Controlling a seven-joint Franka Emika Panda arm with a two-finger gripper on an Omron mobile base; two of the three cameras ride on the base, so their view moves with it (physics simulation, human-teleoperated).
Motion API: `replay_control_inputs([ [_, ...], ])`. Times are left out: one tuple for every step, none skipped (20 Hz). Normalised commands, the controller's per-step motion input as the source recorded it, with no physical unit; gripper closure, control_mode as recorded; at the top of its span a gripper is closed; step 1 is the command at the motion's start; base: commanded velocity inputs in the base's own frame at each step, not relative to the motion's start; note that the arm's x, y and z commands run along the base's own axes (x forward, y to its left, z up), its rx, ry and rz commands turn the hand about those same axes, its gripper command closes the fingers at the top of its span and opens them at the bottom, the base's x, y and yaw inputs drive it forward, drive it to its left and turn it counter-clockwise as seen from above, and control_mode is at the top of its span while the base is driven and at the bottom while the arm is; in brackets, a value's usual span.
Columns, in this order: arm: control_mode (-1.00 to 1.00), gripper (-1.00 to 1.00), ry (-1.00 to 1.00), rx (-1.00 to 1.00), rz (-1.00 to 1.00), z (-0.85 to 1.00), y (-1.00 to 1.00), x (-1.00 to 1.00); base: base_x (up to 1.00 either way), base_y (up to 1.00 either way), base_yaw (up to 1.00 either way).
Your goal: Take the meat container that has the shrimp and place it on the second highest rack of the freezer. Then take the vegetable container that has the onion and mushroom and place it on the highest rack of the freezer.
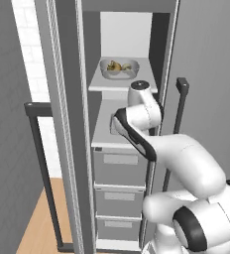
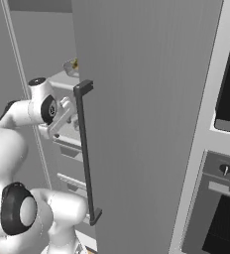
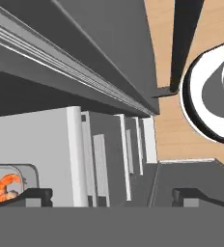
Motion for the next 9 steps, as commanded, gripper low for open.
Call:
replay_control_inputs([
  [-1.00,-1.00,-0.01,0.00,-0.01,1.00,0.00,-1.00,0.00,0.00,0.00],
  [-1.00,-1.00,-0.05,0.00,0.00,1.00,0.00,-1.00,0.00,0.00,0.00],
  [-1.00,-1.00,-0.07,0.00,0.00,1.00,0.00,-1.00,0.00,0.00,0.00],
  [-1.00,-1.00,-0.07,0.00,0.00,1.00,0.00,-1.00,0.00,0.00,0.00],
  [-1.00,-1.00,-0.12,0.00,0.00,1.00,0.00,-1.00,0.00,0.00,0.00],
  [-1.00,-1.00,-0.15,0.01,0.00,1.00,0.00,-1.00,0.00,0.00,0.00],
  [-1.00,-1.00,-0.19,0.03,0.00,1.00,0.00,-1.00,0.00,0.00,0.00],
  [-1.00,-1.00,-0.21,0.06,0.00,0.92,0.00,-1.00,0.00,0.00,0.00],
  [-1.00,-1.00,-0.23,0.10,0.00,0.85,-0.02,-1.00,0.00,0.00,0.00],
])
